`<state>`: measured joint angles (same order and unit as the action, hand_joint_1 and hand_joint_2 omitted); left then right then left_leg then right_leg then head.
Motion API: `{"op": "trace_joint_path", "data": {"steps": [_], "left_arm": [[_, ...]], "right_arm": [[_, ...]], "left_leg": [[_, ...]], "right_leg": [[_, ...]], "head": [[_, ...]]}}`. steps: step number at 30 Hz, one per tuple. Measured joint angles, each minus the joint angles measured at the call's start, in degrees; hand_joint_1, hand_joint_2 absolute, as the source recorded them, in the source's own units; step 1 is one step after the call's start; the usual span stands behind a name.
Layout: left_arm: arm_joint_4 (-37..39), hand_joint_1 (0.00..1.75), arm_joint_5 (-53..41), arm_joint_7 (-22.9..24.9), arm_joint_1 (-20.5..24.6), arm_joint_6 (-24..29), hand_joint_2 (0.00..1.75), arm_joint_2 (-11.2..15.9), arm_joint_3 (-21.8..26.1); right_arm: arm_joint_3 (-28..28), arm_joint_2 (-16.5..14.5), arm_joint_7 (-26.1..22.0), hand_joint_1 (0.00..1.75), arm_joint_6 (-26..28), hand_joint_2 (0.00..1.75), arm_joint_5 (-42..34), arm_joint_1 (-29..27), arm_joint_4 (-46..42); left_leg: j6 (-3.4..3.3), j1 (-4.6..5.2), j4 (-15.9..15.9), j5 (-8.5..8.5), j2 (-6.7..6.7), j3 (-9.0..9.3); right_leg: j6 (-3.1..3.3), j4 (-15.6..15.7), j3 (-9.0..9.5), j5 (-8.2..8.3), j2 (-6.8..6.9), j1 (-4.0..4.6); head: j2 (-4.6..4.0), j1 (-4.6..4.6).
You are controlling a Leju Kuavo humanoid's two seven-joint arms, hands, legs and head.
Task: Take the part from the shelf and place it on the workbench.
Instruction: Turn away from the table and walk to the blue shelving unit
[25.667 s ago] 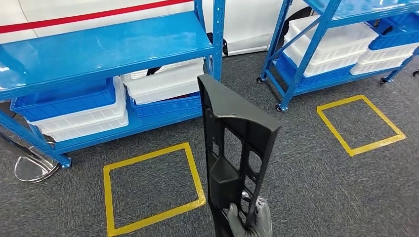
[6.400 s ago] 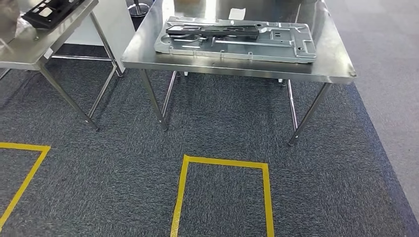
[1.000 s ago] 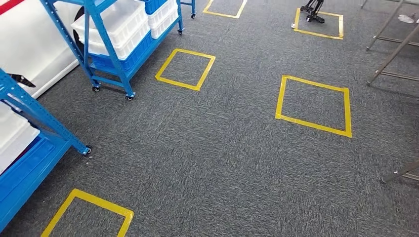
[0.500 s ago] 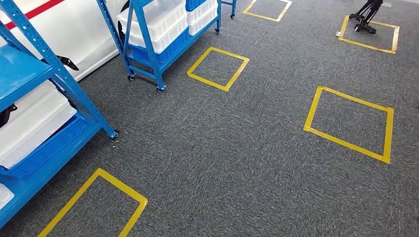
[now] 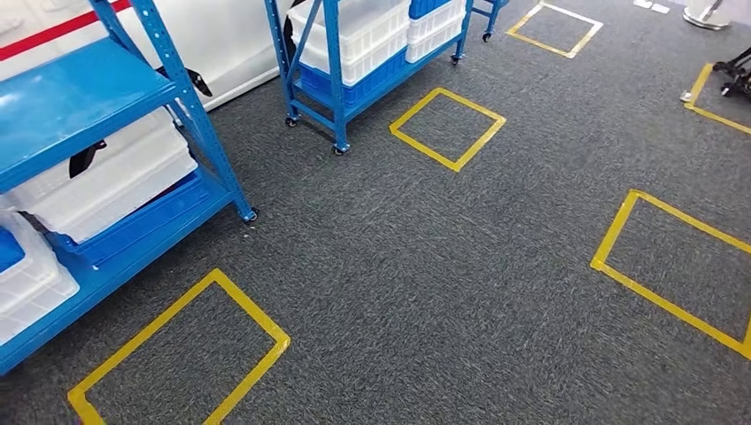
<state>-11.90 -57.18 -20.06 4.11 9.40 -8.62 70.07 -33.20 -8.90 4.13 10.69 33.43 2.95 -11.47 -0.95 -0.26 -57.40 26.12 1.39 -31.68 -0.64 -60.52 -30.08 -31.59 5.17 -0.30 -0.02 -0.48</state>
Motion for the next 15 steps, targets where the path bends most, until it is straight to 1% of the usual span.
{"op": "trace_joint_path", "data": {"steps": [1, 2, 3, 4, 5, 6, 7, 8, 9, 10, 11, 12, 13, 14, 15], "left_arm": [[0.0, 0.00, -0.2, 0.0, 0.1, 0.3, 0.00, -0.1, 0.0], [0.0, 0.00, -0.3, 0.0, 0.2, 0.6, 0.00, -0.1, 0.0], [0.0, 0.00, -0.5, -0.1, 0.3, 0.9, 0.00, -0.1, 0.0], [0.0, 0.00, -0.7, -0.2, 0.3, 1.2, 0.00, -0.2, 0.0], [0.0, 0.00, -0.9, -0.3, 0.3, 1.4, 0.00, -0.2, 0.0], [0.0, 0.00, -1.0, -0.4, 0.2, 1.5, 0.00, -0.2, 0.0], [0.0, 0.00, -1.1, -0.5, 0.2, 1.6, 0.00, -0.2, 0.0], [0.0, 0.00, -1.1, -0.6, 0.2, 1.7, 0.00, -0.3, 0.0], [0.0, 0.00, -1.1, -0.7, 0.2, 1.7, 0.00, -0.4, -0.1], [0.0, 0.00, -1.1, -0.7, 0.2, 1.8, 0.00, -0.5, -0.1], [0.0, 0.00, -1.2, -0.7, 0.2, 1.8, 0.00, -0.5, -0.1], [0.0, 0.00, -1.2, -0.7, 0.2, 1.8, 0.00, -0.6, -0.1], [0.0, 0.00, -1.2, -0.8, 0.1, 1.8, 0.00, -0.5, -0.1], [0.0, 0.00, -1.3, -0.9, 0.0, 1.8, 0.00, -0.6, -0.1], [0.0, 0.00, -1.3, -1.0, 0.0, 1.9, 0.00, -0.6, -0.1]], "right_arm": [[0.0, 0.0, 0.0, 0.00, 0.0, 0.00, 0.0, -0.1, 0.0], [0.0, 0.1, 0.0, 0.00, 0.0, 0.00, 0.1, -0.2, 0.0], [0.0, 0.1, 0.0, 0.00, 0.0, 0.00, 0.1, -0.3, 0.0], [0.0, 0.1, 0.0, 0.00, 0.0, 0.00, 0.2, -0.4, 0.0], [0.0, 0.1, 0.0, 0.00, 0.0, 0.00, 0.2, -0.4, 0.0], [0.0, 0.1, 0.0, 0.00, 0.0, 0.00, 0.3, -0.5, 0.0], [0.0, 0.2, 0.0, 0.00, 0.0, 0.00, 0.4, -0.5, 0.0], [0.0, 0.3, 0.0, 0.00, 0.0, 0.00, 0.5, -0.5, 0.0], [-0.1, 0.3, 0.0, 0.00, 0.0, 0.00, 0.5, -0.5, 0.0], [-0.1, 0.4, 0.0, 0.00, 0.0, 0.00, 0.5, -0.5, 0.0], [-0.1, 0.4, 0.0, 0.00, 0.0, 0.00, 0.5, -0.5, 0.0], [-0.2, 0.4, 0.0, 0.00, 0.0, 0.00, 0.5, -0.3, 0.0], [-0.2, 0.4, 0.0, 0.00, -0.1, 0.00, 0.5, -0.2, 0.0], [-0.2, 0.4, 0.0, 0.00, -0.1, 0.00, 0.6, -0.1, 0.0], [-0.2, 0.4, 0.0, 0.00, -0.2, 0.00, 0.6, -0.1, 0.0]], "left_leg": [[-0.28, -0.11, 0.1, -0.21, -0.69, 0.06], [-0.48, -0.09, 0.2, -0.32, -1.44, -0.09], [-0.59, -0.04, 0.1, -0.38, -2.26, -0.23], [-0.63, 0.00, 0.1, -0.41, -3.15, -0.29], [-0.62, 0.03, 0.0, -0.42, -4.09, -0.30], [-0.59, 0.05, -0.1, -0.41, -5.06, -0.27], [-0.51, 0.04, -0.3, -0.38, -6.01, -0.23], [-0.36, 0.07, -0.4, -0.33, -6.85, -0.27], [-0.12, 0.08, -0.6, -0.29, -7.63, -0.39], [0.21, 0.05, -0.7, -0.29, -8.25, -0.57], [0.59, -0.02, -0.8, -0.34, -8.81, -0.76], [1.00, -0.13, -0.7, -0.46, -9.41, -0.95], [1.35, -0.20, -0.6, -0.51, -9.76, -1.06], [1.64, -0.14, -1.1, -0.18, -9.05, -1.31], [1.87, -0.04, -2.5, 0.78, -7.61, -2.02]], "right_leg": [[-0.24, -2.9, -1.36, -1.69, -2.14, -0.18], [-0.38, -6.7, -3.32, -3.60, -3.87, -0.23], [-0.46, -10.6, -5.36, -5.11, -4.68, -0.28], [-0.52, -13.1, -6.83, -5.63, -4.96, -0.33], [-0.51, -13.7, -7.37, -4.90, -5.09, -0.36], [-0.43, -11.9, -6.80, -3.05, -5.28, -0.39], [-0.27, -8.2, -5.33, -0.56, -5.92, -0.43], [-0.10, -4.3, -3.67, 1.41, -7.32, -0.47], [0.05, -1.0, -2.37, 2.74, -8.49, -0.49], [0.19, 0.9, -1.59, 3.35, -9.36, -0.44], [0.32, 1.6, -1.39, 3.28, -9.70, -0.36], [0.52, 1.7, -1.35, 3.43, -9.06, -0.24], [0.85, 1.9, -1.21, 3.59, -8.31, -0.37], [1.24, 2.3, -1.03, 3.75, -7.59, -0.49], [1.64, 2.6, -0.88, 3.90, -6.71, -0.62]], "head": [[0.00, 0.14], [0.01, 0.29], [0.01, 0.36], [0.02, 0.37], [0.02, 0.37], [0.02, 0.38], [0.02, 0.39], [0.02, 0.38], [0.02, 0.36], [0.02, 0.35], [0.02, 0.31], [0.02, 0.33], [0.02, 0.32], [0.02, 0.30], [0.02, 0.16]]}}
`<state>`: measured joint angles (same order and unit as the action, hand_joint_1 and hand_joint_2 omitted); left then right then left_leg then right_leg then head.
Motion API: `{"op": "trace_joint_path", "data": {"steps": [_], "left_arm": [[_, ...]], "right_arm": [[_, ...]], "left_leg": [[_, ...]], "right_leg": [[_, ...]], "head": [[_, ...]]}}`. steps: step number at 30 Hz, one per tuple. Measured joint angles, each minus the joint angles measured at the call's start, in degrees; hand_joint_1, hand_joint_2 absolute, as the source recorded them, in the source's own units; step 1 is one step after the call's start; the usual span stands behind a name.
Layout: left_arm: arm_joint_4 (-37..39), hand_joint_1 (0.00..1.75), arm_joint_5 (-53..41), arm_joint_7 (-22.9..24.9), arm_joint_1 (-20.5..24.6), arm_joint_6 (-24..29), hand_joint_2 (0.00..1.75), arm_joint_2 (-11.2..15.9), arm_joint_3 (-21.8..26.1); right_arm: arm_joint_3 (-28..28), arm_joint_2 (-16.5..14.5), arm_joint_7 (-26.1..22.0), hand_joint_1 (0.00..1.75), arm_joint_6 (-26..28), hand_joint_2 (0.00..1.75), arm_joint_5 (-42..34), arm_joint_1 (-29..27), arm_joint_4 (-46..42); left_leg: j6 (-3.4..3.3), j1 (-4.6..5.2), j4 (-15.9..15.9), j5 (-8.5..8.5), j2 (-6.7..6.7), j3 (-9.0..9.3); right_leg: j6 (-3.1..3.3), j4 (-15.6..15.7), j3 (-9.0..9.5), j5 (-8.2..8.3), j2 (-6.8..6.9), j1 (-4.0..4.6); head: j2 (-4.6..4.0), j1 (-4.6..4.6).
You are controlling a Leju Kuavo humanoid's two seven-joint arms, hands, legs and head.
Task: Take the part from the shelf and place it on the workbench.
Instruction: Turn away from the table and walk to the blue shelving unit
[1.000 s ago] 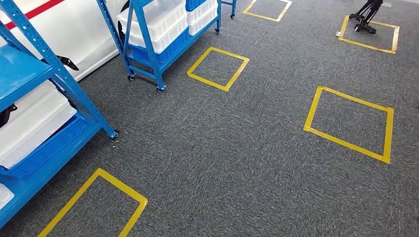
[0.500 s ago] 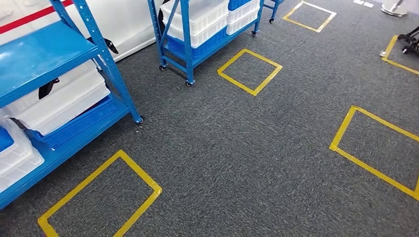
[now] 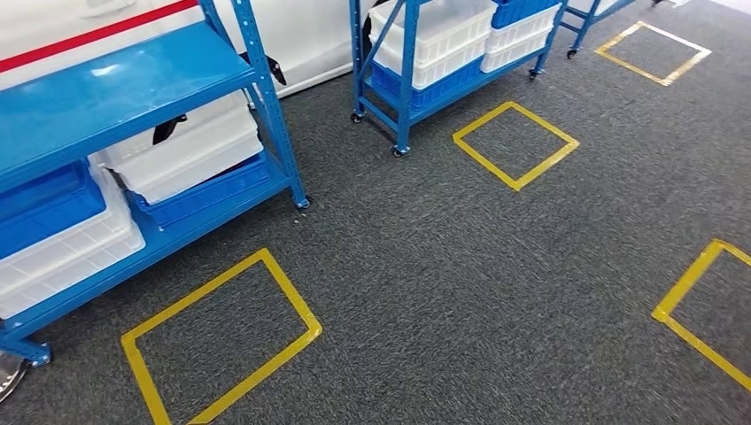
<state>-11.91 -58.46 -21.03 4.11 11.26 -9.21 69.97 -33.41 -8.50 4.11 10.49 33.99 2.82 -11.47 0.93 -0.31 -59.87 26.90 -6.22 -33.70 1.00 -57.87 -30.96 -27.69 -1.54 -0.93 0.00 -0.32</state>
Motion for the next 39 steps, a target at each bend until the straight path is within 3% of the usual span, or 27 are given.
{"op": "trace_joint_path", "data": {"steps": [2, 4, 5, 6, 7, 9, 11, 13, 14, 15, 17, 19, 20, 21, 22, 24, 26, 28, 29, 31, 32, 33, 35, 36, 37, 39], "left_arm": [[0.0, 0.00, 0.0, -0.2, 0.2, 0.0, 0.00, -0.1, 0.0], [0.0, 0.00, -0.1, -0.2, 0.3, 0.0, 0.00, -0.1, 0.0], [0.0, 0.00, -0.2, -0.3, 0.3, 0.0, 0.00, -0.1, 0.0], [0.0, 0.00, -0.3, -0.3, 0.2, 0.0, 0.00, 0.0, 0.0], [0.0, 0.00, -0.4, -0.3, 0.1, 0.0, 0.00, 0.0, -0.1], [0.0, 0.00, -0.7, -0.3, 0.2, -0.1, 0.00, 0.0, -0.1], [0.0, 0.00, -0.9, -0.3, 0.3, -0.1, 0.00, -0.1, -0.2], [0.0, 0.00, -0.9, -0.4, 0.2, -0.2, 0.00, -0.1, -0.2], [0.0, 0.00, -0.9, -0.4, 0.2, -0.2, 0.00, -0.1, -0.3], [0.0, 0.00, -1.0, -0.4, 0.2, -0.2, 0.00, -0.1, -0.3], [0.0, 0.00, -1.0, -0.5, 0.3, -0.2, 0.00, -0.2, -0.5], [0.0, 0.00, -1.0, -0.5, 0.5, -0.2, 0.00, -0.2, -0.5], [0.0, 0.00, -1.0, -0.5, 0.4, -0.2, 0.00, -0.2, -0.6], [0.0, 0.00, -1.0, -0.5, 0.4, -0.2, 0.00, -0.2, -0.6], [0.0, 0.00, -1.0, -0.5, 0.3, -0.2, 0.00, -0.2, -0.6], [0.0, 0.00, -1.0, -0.6, 0.3, -0.2, 0.00, -0.3, -0.7], [0.0, 0.00, -1.0, -0.6, 0.3, -0.2, 0.00, -0.4, -0.9], [0.0, 0.00, -1.0, -0.7, 0.2, -0.3, 0.00, -0.4, -1.0], [0.0, 0.00, -1.0, -0.7, 0.1, -0.3, 0.00, -0.4, -1.0], [0.0, 0.00, -1.0, -0.7, 0.1, -0.3, 0.00, -0.3, -1.1], [0.0, 0.00, -1.0, -0.7, 0.2, -0.3, 0.00, -0.3, -1.1], [0.0, 0.00, -1.0, -0.8, 0.3, -0.3, 0.00, -0.3, -1.1], [0.0, 0.00, -1.0, -0.8, 0.3, -0.3, 0.00, -0.4, -1.1], [0.0, 0.00, -1.0, -0.9, 0.2, -0.3, 0.00, -0.4, -1.1], [0.0, 0.00, -1.0, -0.9, 0.2, -0.4, 0.00, -0.4, -1.1], [0.0, 0.00, -1.0, -1.0, 0.2, -0.4, 0.00, -0.4, -1.2]], "right_arm": [[-0.1, 0.0, 0.0, 0.00, -0.1, 0.00, 0.0, -0.3, 0.0], [-0.1, 0.0, 0.0, 0.00, -0.2, 0.00, 0.0, -0.5, 0.0], [-0.1, 0.0, 0.0, 0.00, -0.2, 0.00, 0.0, -0.5, 0.0], [-0.2, 0.0, 0.0, 0.00, -0.2, 0.00, 0.0, -0.5, 0.0], [-0.2, 0.0, 0.0, 0.00, -0.2, 0.00, 0.0, -0.4, 0.0], [-0.2, 0.0, 0.0, 0.00, -0.3, 0.00, 0.1, -0.4, 0.0], [-0.2, 0.0, 0.0, 0.00, -0.3, 0.00, 0.1, -0.4, 0.0], [-0.2, 0.0, 0.0, 0.00, -0.4, 0.00, 0.1, -0.1, 0.0], [-0.2, 0.0, 0.1, 0.00, -0.5, 0.00, 0.1, 0.1, 0.0], [-0.2, 0.1, 0.1, 0.00, -0.5, 0.00, 0.1, 0.1, 0.0], [-0.2, 0.1, 0.1, 0.00, -0.6, 0.00, 0.1, 0.0, 0.0], [-0.2, 0.1, 0.1, 0.00, -0.6, 0.00, 0.1, -0.2, 0.0], [-0.2, 0.1, 0.1, 0.00, -0.6, 0.00, 0.2, -0.2, 0.0], [-0.2, 0.1, 0.1, 0.00, -0.6, 0.00, 0.2, -0.3, 0.0], [-0.2, 0.1, 0.1, 0.00, -0.6, 0.00, 0.2, -0.3, 0.0], [-0.2, 0.3, 0.1, 0.00, -0.6, 0.00, 0.2, -0.4, 0.0], [-0.3, 0.4, 0.1, 0.00, -0.6, 0.00, 0.2, -0.3, 0.0], [-0.3, 0.4, 0.1, 0.00, -0.6, 0.00, 0.2, 0.0, 0.0], [-0.3, 0.4, 0.1, 0.00, -0.6, 0.00, 0.2, 0.2, 0.0], [-0.3, 0.3, 0.1, 0.00, -0.6, 0.00, 0.2, 0.1, 0.0], [-0.3, 0.3, 0.1, 0.00, -0.7, 0.00, 0.2, -0.1, 0.0], [-0.4, 0.3, 0.1, 0.00, -0.7, 0.00, 0.2, -0.3, 0.0], [-0.5, 0.4, 0.1, 0.00, -0.7, 0.00, 0.2, -0.4, 0.0], [-0.5, 0.4, 0.1, 0.00, -0.7, 0.00, 0.2, -0.4, 0.0], [-0.6, 0.4, 0.1, 0.00, -0.7, 0.00, 0.2, -0.4, 0.0], [-0.6, 0.3, 0.1, 0.00, -0.7, 0.00, 0.2, -0.4, 0.0]], "left_leg": [[0.35, 0.10, -6.3, 3.65, 3.88, -2.99], [0.71, -0.08, -13.3, 6.49, 5.42, -6.28], [0.86, -0.18, -14.4, 6.42, 5.70, -6.72], [0.96, -0.27, -13.3, 5.31, 5.99, -6.04], [0.99, -0.34, -9.9, 3.41, 6.69, -4.16], [0.66, -0.22, -1.9, 0.30, 9.65, 0.17], [-0.03, 0.09, 1.7, -0.53, 11.16, 1.89], [-0.79, 0.23, 1.9, -0.60, 9.81, 1.81], [-1.17, 0.15, 2.1, -0.74, 9.13, 1.93], [-1.57, 0.04, 2.3, -0.94, 8.40, 2.05], [-2.16, -0.15, 2.6, -1.30, 6.93, 2.03], [-2.38, -0.05, 2.5, -1.42, 5.23, 1.79], [-2.40, 0.03, 2.4, -1.44, 4.26, 1.74], [-2.39, 0.10, 2.3, -1.43, 3.25, 1.75], [-2.36, 0.15, 2.3, -1.41, 2.26, 1.81], [-2.17, 0.20, 2.1, -1.36, 0.58, 1.77], [-1.61, 0.14, 2.0, -1.42, -0.71, 1.45], [-0.78, 0.05, 2.1, -1.60, -1.82, 1.14], [-0.46, 0.07, 1.9, -1.48, -1.33, 1.01], [0.02, 0.22, -0.8, 0.40, 1.77, -0.31], [0.19, 0.11, -3.8, 2.20, 3.78, -1.76], [0.43, -0.05, -7.7, 4.21, 4.97, -3.68], [0.94, -0.40, -13.7, 6.28, 5.72, -6.50], [1.13, -0.51, -13.9, 5.73, 5.90, -6.49], [1.22, -0.58, -11.5, 4.13, 6.27, -5.14], [1.01, -0.49, -3.5, 0.61, 8.87, -0.77]], "right_leg": [[0.50, 0.4, 0.11, 0.07, 1.76, 0.04], [0.60, 0.3, 0.08, -0.05, 3.60, 0.21], [0.56, 0.3, 0.12, -0.14, 4.50, 0.23], [0.47, 0.3, 0.22, -0.24, 5.34, 0.22], [0.31, 0.3, 0.40, -0.37, 6.16, 0.21], [-0.23, 0.2, 0.86, -0.77, 7.64, 0.37], [-0.87, 0.1, 1.25, -1.13, 8.86, 0.66], [-1.54, 0.1, 1.62, -1.36, 9.96, 0.68], [-1.92, -0.2, 1.73, -1.76, 9.40, 0.53], [-2.27, -1.3, 1.44, -2.71, 7.97, 0.37], [-2.68, -7.1, -1.11, -6.20, 3.83, 0.11], [-2.71, -14.3, -4.94, -9.09, 1.99, 0.09], [-2.63, -15.9, -5.99, -8.93, 1.76, 0.10], [-2.48, -15.3, -6.03, -7.57, 1.58, 0.12], [-2.23, -12.5, -5.06, -5.30, 1.17, 0.14], [-1.59, -4.7, -2.03, -1.17, -1.19, 0.19], [-1.20, -0.8, -0.51, 0.09, -2.72, 0.32], [-0.92, -0.3, -0.31, 0.12, -1.86, 0.37], [-0.65, 0.0, -0.13, 0.27, -1.17, 0.29], [0.03, 0.8, 0.24, 0.52, 0.47, 0.00], [0.27, 0.9, 0.32, 0.52, 1.38, 0.06], [0.45, 0.9, 0.31, 0.43, 2.27, 0.12], [0.45, 0.9, 0.32, 0.27, 4.04, 0.21], [0.35, 0.8, 0.39, 0.17, 4.84, 0.19], [0.19, 0.8, 0.55, 0.04, 5.63, 0.16], [-0.29, 0.6, 1.00, -0.39, 7.07, 0.29]], "head": [[0.00, -0.40], [0.00, -0.62], [0.00, -0.61], [0.00, -0.63], [0.00, -0.64], [0.00, -0.70], [0.00, -0.52], [0.00, -0.33], [-0.01, -0.25], [-0.01, -0.11], [-0.01, 0.28], [0.00, 0.43], [0.00, 0.43], [0.00, 0.44], [0.00, 0.44], [-0.01, 0.41], [-0.01, 0.43], [0.00, 0.49], [0.00, 0.51], [0.00, 0.16], [0.00, -0.05], [0.00, -0.28], [0.00, -0.40], [0.00, -0.42], [0.00, -0.43], [0.00, -0.45]]}}
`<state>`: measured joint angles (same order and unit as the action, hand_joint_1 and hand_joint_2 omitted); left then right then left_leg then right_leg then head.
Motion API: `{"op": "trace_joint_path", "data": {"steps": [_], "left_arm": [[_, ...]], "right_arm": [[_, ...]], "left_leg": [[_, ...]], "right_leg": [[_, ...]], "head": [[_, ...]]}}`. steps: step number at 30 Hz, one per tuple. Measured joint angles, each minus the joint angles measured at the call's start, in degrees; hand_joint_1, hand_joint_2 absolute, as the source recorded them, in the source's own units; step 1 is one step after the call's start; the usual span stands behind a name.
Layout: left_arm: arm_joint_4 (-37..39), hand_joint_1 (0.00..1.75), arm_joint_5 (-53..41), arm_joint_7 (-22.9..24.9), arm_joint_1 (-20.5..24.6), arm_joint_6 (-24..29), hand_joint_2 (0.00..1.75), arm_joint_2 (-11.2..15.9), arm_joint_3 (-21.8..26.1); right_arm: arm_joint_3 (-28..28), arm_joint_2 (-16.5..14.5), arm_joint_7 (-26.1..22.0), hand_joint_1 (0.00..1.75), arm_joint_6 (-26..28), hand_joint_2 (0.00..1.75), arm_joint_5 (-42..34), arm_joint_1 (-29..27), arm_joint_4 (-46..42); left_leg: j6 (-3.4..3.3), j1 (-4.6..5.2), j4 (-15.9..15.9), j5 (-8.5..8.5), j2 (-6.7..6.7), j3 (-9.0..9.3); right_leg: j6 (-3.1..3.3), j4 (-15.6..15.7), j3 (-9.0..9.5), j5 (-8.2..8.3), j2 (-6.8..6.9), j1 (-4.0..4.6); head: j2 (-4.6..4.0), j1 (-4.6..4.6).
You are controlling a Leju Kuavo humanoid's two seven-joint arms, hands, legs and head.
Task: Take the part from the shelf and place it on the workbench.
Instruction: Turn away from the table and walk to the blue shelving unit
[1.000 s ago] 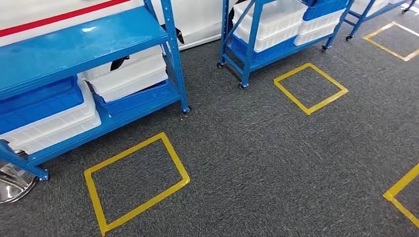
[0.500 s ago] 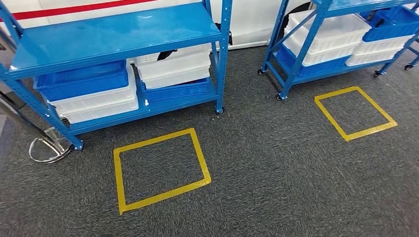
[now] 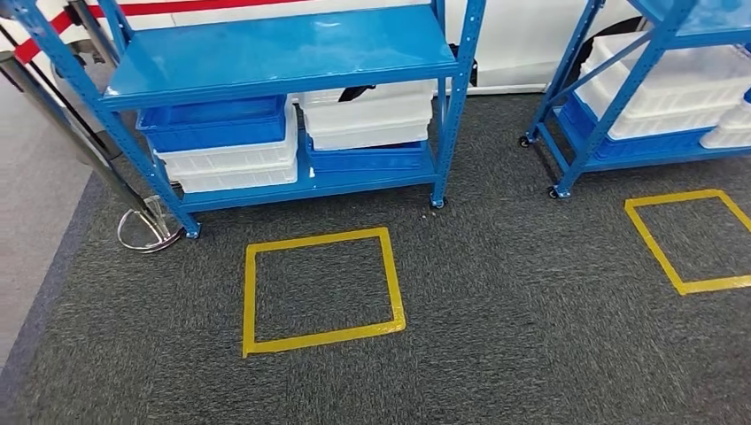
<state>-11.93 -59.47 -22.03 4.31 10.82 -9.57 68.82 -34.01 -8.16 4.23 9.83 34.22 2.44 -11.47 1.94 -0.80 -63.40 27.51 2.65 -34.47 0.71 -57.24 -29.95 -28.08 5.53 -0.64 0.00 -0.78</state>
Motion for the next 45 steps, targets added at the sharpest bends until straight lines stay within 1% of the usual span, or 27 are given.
{"op": "trace_joint_path", "data": {"steps": [2, 3, 5, 7, 9, 11, 12, 13, 14, 16, 18, 20, 22, 24, 25, 27, 28, 29, 31, 33, 36, 37, 39, 41, 43, 44, 45], "left_arm": [[0.0, 0.00, 0.0, -0.2, 0.1, -0.1, 0.00, 0.0, 0.0], [0.0, 0.00, 0.0, -0.3, 0.1, -0.1, 0.00, 0.0, 0.0], [0.0, 0.00, 0.0, -0.5, 0.0, 0.0, 0.00, 0.0, 0.0], [0.0, 0.00, 0.0, -0.9, 0.0, 0.2, 0.00, -0.1, 0.0], [0.0, 0.00, 0.0, -1.4, 0.1, 0.3, 0.00, -0.2, 0.0], [0.0, 0.00, 0.0, -1.8, 0.2, 0.3, 0.00, -0.2, 0.0], [0.0, 0.00, 0.0, -1.9, 0.2, 0.2, 0.00, -0.2, 0.0], [0.0, 0.00, 0.1, -1.9, 0.2, 0.2, 0.00, -0.2, 0.0], [0.0, 0.00, 0.1, -1.9, 0.1, 0.1, 0.00, -0.2, 0.0], [0.0, 0.00, 0.3, -1.7, 0.1, -0.4, 0.00, -0.3, 0.0], [0.0, 0.00, 0.5, -1.4, 0.2, -1.2, 0.00, -0.4, 0.0], [0.0, 0.00, 0.9, -1.2, 0.1, -2.2, 0.00, -0.4, 0.1], [0.0, 0.00, 1.5, -1.7, -0.1, -3.3, 0.00, -0.3, 0.3], [0.0, 0.00, 2.0, -2.2, 0.1, -4.5, 0.00, -0.3, 0.6], [0.0, 0.00, 2.1, -2.4, 0.2, -4.9, 0.00, -0.3, 0.7], [0.0, 0.00, 2.3, -2.6, 0.1, -5.3, 0.00, -0.3, 1.0], [0.0, 0.00, 2.3, -2.7, 0.0, -5.4, 0.00, -0.3, 1.1], [0.0, 0.00, 2.3, -2.7, -0.1, -5.5, 0.00, -0.2, 1.2], [0.0, 0.00, 2.3, -2.7, -0.2, -5.6, 0.00, -0.2, 1.3], [0.0, 0.00, 2.3, -2.7, -0.1, -5.7, 0.00, -0.2, 1.3], [0.0, 0.00, 2.3, -2.7, -0.5, -5.8, 0.00, -0.2, 1.4], [0.0, 0.00, 2.3, -2.7, -0.6, -5.8, 0.00, -0.2, 1.4], [0.0, 0.00, 2.3, -2.7, -0.7, -5.8, 0.00, -0.3, 1.4], [0.0, 0.00, 2.3, -2.6, -0.7, -5.8, 0.00, -0.3, 1.4], [0.0, 0.00, 2.4, -2.5, -0.8, -5.9, 0.00, -0.3, 1.4], [0.0, 0.00, 2.4, -2.4, -0.9, -5.9, 0.00, -0.3, 1.4], [0.0, 0.00, 2.4, -2.4, -1.0, -5.9, 0.00, -0.3, 1.4]], "right_arm": [[0.0, 0.0, 0.2, 0.00, 0.0, 0.00, 0.0, 0.0, 0.0], [-0.1, 0.0, 0.3, 0.00, 0.1, 0.00, 0.1, 0.1, 0.0], [-0.1, 0.0, 0.4, 0.00, 0.1, 0.00, 0.1, 0.4, 0.0], [-0.1, 0.1, 0.5, 0.00, 0.1, 0.00, 0.1, 0.4, 0.0], [-0.3, 0.1, 0.5, 0.00, 0.1, 0.00, 0.1, 0.3, 0.0], [-0.4, 0.1, 0.5, 0.00, 0.1, 0.00, 0.1, 0.1, 0.0], [-0.5, 0.1, 0.5, 0.00, 0.1, 0.00, 0.1, 0.0, 0.0], [-0.5, 0.1, 0.5, 0.00, 0.2, 0.00, 0.1, -0.1, 0.0], [-0.6, 0.1, 0.5, 0.00, 0.2, 0.00, 0.1, -0.1, 0.0], [-0.8, 0.3, 0.6, 0.00, 0.2, 0.00, 0.1, -0.2, 0.0], [-0.9, 0.5, 0.8, 0.00, 0.2, 0.00, 0.2, -0.1, 0.0], [-1.1, 0.5, 1.0, 0.00, 0.6, 0.00, 0.2, 0.2, 0.0], [-1.5, 0.4, 1.1, 0.00, 1.3, 0.00, -0.1, 0.3, 0.0], [-2.1, 0.4, 1.1, 0.00, 1.8, 0.00, -0.3, 0.1, 0.0], [-2.3, 0.5, 1.1, 0.00, 1.9, 0.00, -0.3, -0.1, 0.0], [-2.7, 0.5, 1.1, 0.00, 2.0, 0.00, -0.3, -0.3, 0.0], [-2.9, 0.5, 1.1, 0.00, 1.9, 0.00, -0.3, -0.4, 0.0], [-3.1, 0.5, 1.1, 0.00, 1.9, 0.00, -0.3, -0.4, 0.0], [-3.3, 0.5, 1.1, 0.00, 1.9, 0.00, -0.3, -0.3, 0.0], [-3.4, 0.5, 1.1, 0.00, 1.9, 0.00, -0.3, -0.2, 0.0], [-3.4, 0.5, 1.0, 0.00, 1.9, 0.00, -0.3, 0.0, 0.0], [-3.4, 0.5, 0.9, 0.00, 1.9, 0.00, -0.3, 0.0, 0.0], [-3.4, 0.5, 0.9, 0.00, 1.8, 0.00, -0.3, 0.0, 0.0], [-3.4, 0.5, 0.9, 0.00, 1.7, 0.00, -0.3, -0.2, 0.0], [-3.5, 0.5, 0.9, 0.00, 1.5, 0.00, -0.3, -0.5, 0.0], [-3.5, 0.5, 0.9, 0.00, 1.4, 0.00, -0.3, -0.6, 0.0], [-3.5, 0.5, 0.9, 0.00, 1.4, 0.00, -0.3, -0.9, 0.0]], "left_leg": [[-0.79, 0.27, 4.8, -1.37, 2.15, 2.47], [-1.24, 0.41, 5.3, -1.26, 2.28, 2.54], [-2.03, 0.37, 5.5, -1.47, 0.76, 2.41], [-2.84, 0.15, 5.9, -1.88, -0.69, 2.57], [-3.36, 0.06, 6.0, -2.21, -2.16, 2.48], [-3.52, 0.15, 6.0, -2.32, -3.90, 2.36], [-3.53, 0.19, 5.9, -2.33, -4.87, 2.40], [-3.50, 0.20, 5.9, -2.32, -5.88, 2.49], [-3.43, 0.20, 5.8, -2.29, -6.85, 2.60], [-3.09, 0.24, 5.6, -2.21, -8.43, 2.53], [-2.37, 0.14, 5.4, -2.24, -9.69, 2.03], [-1.50, -0.05, 5.5, -2.39, -10.71, 1.65], [-0.95, 0.05, 4.2, -1.65, -8.78, 0.95], [-0.60, 0.10, -1.2, 1.06, -5.09, -1.79], [-0.41, 0.01, -5.2, 2.70, -3.95, -3.81], [-0.09, -0.16, -10.8, 4.00, -3.16, -6.68], [-0.04, -0.20, -10.6, 3.09, -3.05, -6.58], [-0.10, -0.21, -8.1, 1.27, -2.99, -5.29], [-0.62, -0.02, -0.1, -2.08, -2.64, -1.17], [-1.46, 0.38, 4.5, -2.32, -2.23, 1.35], [-2.76, 0.42, 5.8, -0.96, -2.39, 2.82], [-3.19, 0.31, 6.2, -0.63, -2.49, 3.62], [-3.73, 0.21, 6.8, 0.26, -2.58, 5.39], [-3.84, 0.21, 7.2, 1.56, -2.73, 7.31], [-3.70, 0.18, 7.8, 3.18, -3.07, 9.76], [-3.58, 0.17, 8.0, 4.13, -3.26, 11.20], [-3.45, 0.15, 8.2, 5.21, -3.39, 12.57]], "right_leg": [[-0.62, -0.2, 0.39, -0.44, 1.24, 0.33], [-0.92, -0.2, 0.54, -0.58, 1.80, 0.47], [-1.58, -0.3, 0.93, -0.87, 2.51, 0.28], [-2.23, -2.6, 0.21, -2.79, -0.11, -0.03], [-2.52, -9.3, -2.90, -6.60, -3.98, -0.21], [-2.58, -15.9, -6.43, -8.81, -5.22, -0.25], [-2.54, -16.8, -7.16, -8.19, -5.38, -0.25], [-2.42, -15.4, -6.89, -6.42, -5.59, -0.26], [-2.20, -12.2, -5.75, -3.94, -6.09, -0.25], [-1.62, -4.8, -3.03, 0.06, -8.70, -0.31], [-1.27, -1.4, -2.00, 1.07, -10.51, -0.25], [-0.99, -0.8, -1.92, 1.11, -9.84, -0.25], [-0.32, -0.2, -1.59, 1.14, -8.76, -0.49], [0.40, 0.2, -1.26, 0.64, -7.63, -0.48], [0.63, 0.2, -1.10, 0.21, -7.09, -0.37], [0.63, 0.2, -0.48, -0.51, -6.06, -0.20], [0.54, 0.1, 0.00, -0.85, -5.68, -0.18], [0.38, 0.1, 0.61, -1.17, -5.37, -0.17], [-0.17, 0.1, 1.82, -1.94, -4.81, -0.09], [-0.96, 0.3, 2.56, -2.61, -4.47, -0.01], [-2.06, -1.2, 2.93, -2.11, -4.50, -0.10], [-2.30, -3.4, 2.00, -1.63, -4.66, -0.16], [-2.58, -10.1, -2.48, -1.90, -5.05, -0.24], [-2.72, -16.0, -8.05, -4.61, -5.26, -0.23], [-2.82, -16.7, -11.52, -7.71, -5.28, -0.28], [-2.81, -14.9, -12.29, -7.88, -5.27, -0.29], [-2.69, -12.0, -12.64, -5.93, -5.26, -0.29]], "head": [[-0.01, 0.16], [-0.01, 0.28], [0.00, 0.44], [0.00, 0.65], [0.00, 0.96], [0.00, 1.03], [0.00, 1.04], [0.00, 1.05], [0.00, 1.07], [-0.01, 1.07], [-0.01, 1.07], [-0.01, 1.10], [0.00, 0.90], [0.00, 0.43], [0.00, 0.21], [-0.01, 0.16], [-0.01, 0.14], [-0.01, 0.14], [-0.01, 0.16], [-0.01, 0.25], [-0.01, 0.37], [0.00, 0.48], [0.00, 0.74], [-0.01, 0.90], [-0.01, 0.93], [-0.01, 0.95], [-0.01, 1.01]]}}
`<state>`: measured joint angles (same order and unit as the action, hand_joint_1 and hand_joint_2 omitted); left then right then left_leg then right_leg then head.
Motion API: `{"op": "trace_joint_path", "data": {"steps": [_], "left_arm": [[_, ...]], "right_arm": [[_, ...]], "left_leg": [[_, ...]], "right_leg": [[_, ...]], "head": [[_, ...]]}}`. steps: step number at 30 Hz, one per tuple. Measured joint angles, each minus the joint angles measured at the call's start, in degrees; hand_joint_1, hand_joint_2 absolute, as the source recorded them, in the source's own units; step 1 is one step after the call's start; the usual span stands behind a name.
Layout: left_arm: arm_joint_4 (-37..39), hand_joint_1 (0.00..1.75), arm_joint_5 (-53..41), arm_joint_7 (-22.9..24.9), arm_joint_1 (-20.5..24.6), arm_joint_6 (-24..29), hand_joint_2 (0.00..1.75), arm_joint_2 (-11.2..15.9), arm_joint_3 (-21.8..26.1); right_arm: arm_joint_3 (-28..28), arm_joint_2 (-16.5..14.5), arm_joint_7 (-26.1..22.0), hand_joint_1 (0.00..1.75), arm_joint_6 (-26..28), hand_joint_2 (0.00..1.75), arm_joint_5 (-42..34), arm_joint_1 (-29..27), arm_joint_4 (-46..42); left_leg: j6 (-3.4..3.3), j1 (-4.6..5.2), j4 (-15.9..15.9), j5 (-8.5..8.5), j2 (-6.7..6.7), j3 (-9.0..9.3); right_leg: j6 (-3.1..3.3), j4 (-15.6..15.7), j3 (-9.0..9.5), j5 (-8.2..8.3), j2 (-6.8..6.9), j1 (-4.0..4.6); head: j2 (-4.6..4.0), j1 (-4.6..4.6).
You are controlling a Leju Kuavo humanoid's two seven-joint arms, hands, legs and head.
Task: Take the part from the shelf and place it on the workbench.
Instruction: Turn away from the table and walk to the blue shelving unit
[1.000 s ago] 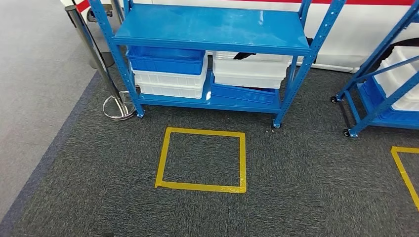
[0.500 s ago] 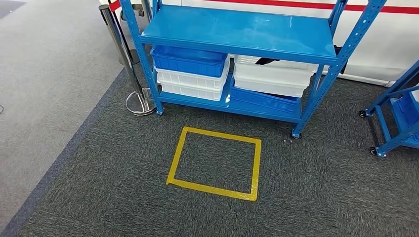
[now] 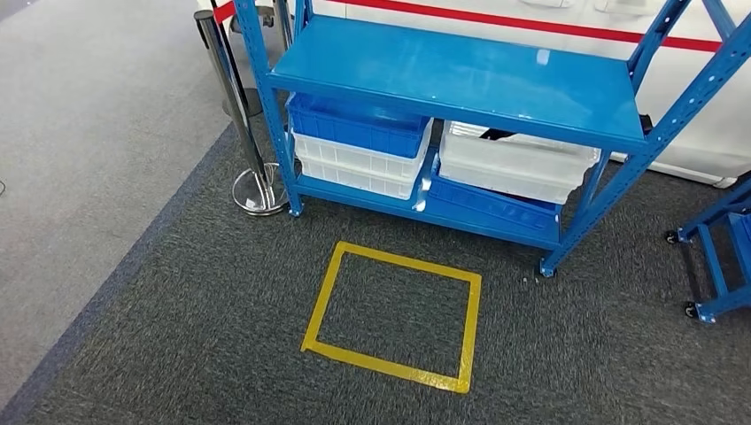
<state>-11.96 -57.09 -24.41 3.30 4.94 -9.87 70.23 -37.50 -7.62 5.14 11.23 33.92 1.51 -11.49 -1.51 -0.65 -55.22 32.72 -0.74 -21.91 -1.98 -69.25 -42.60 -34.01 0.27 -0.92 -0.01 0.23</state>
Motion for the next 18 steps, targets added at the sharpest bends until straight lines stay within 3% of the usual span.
{"op": "trace_joint_path", "data": {"steps": [2, 3, 4, 6, 7, 8, 9, 10, 11, 13, 14, 15, 18], "left_arm": [[0.0, 0.00, 0.0, 0.1, -0.2, 0.0, 0.00, -0.1, 0.1], [0.0, 0.00, 0.0, 0.1, -0.2, 0.0, 0.00, -0.1, 0.1], [0.0, 0.00, -0.1, 0.2, -0.2, 0.0, 0.00, -0.1, 0.2], [0.0, 0.00, -0.1, 0.2, 0.4, 0.0, 0.00, -0.2, 0.2], [0.0, 0.00, -0.1, 0.2, 0.8, 0.0, 0.00, -0.1, 0.2], [0.0, 0.00, -0.1, 0.2, 1.2, 0.0, 0.00, -0.2, 0.2], [0.0, 0.00, -0.1, 0.2, 1.3, 0.0, 0.00, -0.2, 0.2], [0.0, 0.00, -0.1, 0.2, 1.3, 0.0, 0.00, -0.2, 0.2], [0.0, 0.00, -0.1, 0.2, 1.2, 0.0, 0.00, -0.2, 0.2], [0.0, 0.00, -0.1, 0.3, 0.7, 0.1, 0.00, -0.2, 0.2], [0.0, 0.00, -0.1, 0.3, 0.5, 0.1, 0.00, -0.2, 0.2], [0.0, 0.00, -0.1, 0.3, 0.2, 0.1, 0.00, -0.2, 0.3], [0.0, 0.00, -0.2, 0.8, -0.7, 0.5, 0.00, 0.0, 0.4]], "right_arm": [[-0.1, 0.0, 0.0, 0.00, 0.0, 0.00, 0.0, -0.6, 0.1], [-0.2, 0.1, -0.1, 0.00, -0.1, 0.00, 0.0, -0.7, 0.1], [-0.3, 0.1, -0.1, 0.00, -0.1, 0.00, 0.0, -0.7, 0.2], [-0.3, 0.1, -0.2, 0.00, -0.1, 0.00, 0.0, -0.2, 0.1], [-0.3, 0.1, -0.3, 0.00, -0.1, 0.00, 0.0, -0.1, 0.1], [-0.3, 0.0, -0.4, 0.00, -0.1, 0.00, 0.0, 0.1, 0.1], [-0.3, 0.0, -0.5, 0.00, -0.2, 0.00, 0.0, 0.3, 0.1], [-0.4, 0.0, -0.5, 0.00, -0.2, 0.00, 0.0, 0.4, 0.1], [-0.4, 0.1, -0.5, 0.00, -0.2, 0.00, 0.0, 0.4, 0.1], [-0.4, 0.1, -0.5, 0.00, -0.2, 0.00, 0.0, 0.4, 0.1], [-0.4, 0.1, -0.5, 0.00, -0.2, 0.00, 0.0, 0.2, 0.1], [-0.4, 0.0, -0.5, 0.00, -0.3, 0.00, 0.0, 0.1, 0.1], [-0.5, -0.1, -0.5, 0.00, -0.4, 0.00, 0.1, -0.2, 0.4]], "left_leg": [[0.47, 0.08, 0.2, 2.31, -0.20, 2.47], [0.82, 0.13, 0.5, 3.42, -0.26, 3.61], [1.25, 0.16, 0.9, 4.03, -0.31, 4.91], [2.02, 0.08, -1.2, 2.84, -0.35, 5.62], [2.32, 0.02, -4.7, 1.15, -0.28, 4.32], [2.57, -0.02, -9.4, -0.22, -0.18, 1.66], [2.80, -0.08, -14.1, -0.53, -0.01, -1.58], [3.02, -0.09, -17.7, 0.65, 0.13, -4.94], [3.16, -0.11, -19.8, 3.21, 0.23, -8.09], [3.18, -0.12, -20.0, 8.69, 0.30, -13.23], [3.03, -0.09, -18.6, 9.63, 0.32, -15.28], [2.73, 0.01, -16.3, 7.95, 0.34, -17.03], [1.27, 0.68, -7.4, -9.98, 0.29, -20.38]], "right_leg": [[0.64, 6.3, -0.21, 8.93, 0.03, 0.23], [1.06, 8.0, -0.01, 12.50, -0.01, 0.48], [1.55, 8.7, 0.42, 14.19, -0.08, 0.67], [2.53, 8.6, 2.41, 12.39, -0.29, 0.83], [3.02, 8.9, 3.73, 11.37, -0.31, 0.70], [3.44, 9.3, 5.22, 10.37, -0.30, 0.60], [3.75, 9.7, 6.75, 9.36, -0.32, 0.46], [3.95, 10.1, 8.31, 8.26, -0.37, 0.43], [4.05, 10.4, 9.92, 7.14, -0.54, 0.41], [3.98, 10.9, 13.37, 4.75, -0.95, 0.40], [3.88, 11.2, 15.11, 3.56, -1.08, 0.40], [3.76, 11.3, 16.74, 2.34, -1.14, 0.41], [2.90, 11.2, 20.31, -1.16, -1.63, 0.55]], "head": [[0.00, 0.17], [0.00, 0.14], [0.00, 0.06], [0.00, -0.10], [0.00, -0.15], [0.01, -0.30], [0.01, -0.49], [0.01, -0.71], [0.01, -0.86], [0.00, -1.02], [-0.01, -1.05], [-0.01, -1.10], [0.01, -1.18]]}}
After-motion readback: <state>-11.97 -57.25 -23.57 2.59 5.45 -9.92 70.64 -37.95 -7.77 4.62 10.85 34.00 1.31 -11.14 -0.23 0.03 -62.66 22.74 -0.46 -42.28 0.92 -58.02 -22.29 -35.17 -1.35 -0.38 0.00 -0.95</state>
